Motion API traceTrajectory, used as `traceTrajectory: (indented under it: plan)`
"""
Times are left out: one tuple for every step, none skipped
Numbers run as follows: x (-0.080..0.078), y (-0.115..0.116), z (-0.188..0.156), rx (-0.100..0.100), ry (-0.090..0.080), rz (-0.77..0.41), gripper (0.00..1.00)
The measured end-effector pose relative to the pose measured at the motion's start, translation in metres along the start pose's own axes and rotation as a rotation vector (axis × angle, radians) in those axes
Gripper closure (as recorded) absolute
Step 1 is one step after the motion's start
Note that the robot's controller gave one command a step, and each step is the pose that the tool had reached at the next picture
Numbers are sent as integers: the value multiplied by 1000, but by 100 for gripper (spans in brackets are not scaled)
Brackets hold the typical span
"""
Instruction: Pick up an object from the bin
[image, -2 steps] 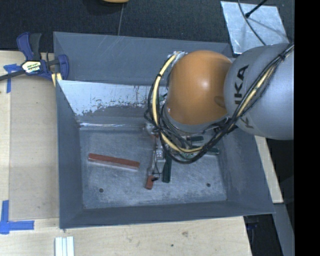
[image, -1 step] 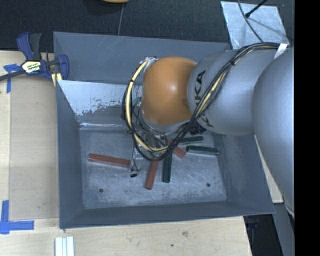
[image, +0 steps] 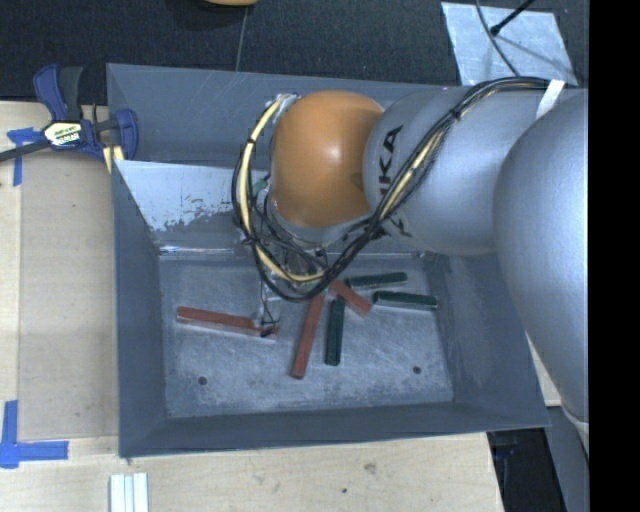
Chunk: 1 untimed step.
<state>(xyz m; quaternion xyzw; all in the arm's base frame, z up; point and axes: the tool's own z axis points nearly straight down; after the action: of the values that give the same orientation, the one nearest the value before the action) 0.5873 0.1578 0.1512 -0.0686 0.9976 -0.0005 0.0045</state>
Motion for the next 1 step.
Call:
traceTrajectory:
  plan:
    - [-5, 42, 3, -3, 5, 273, 0]
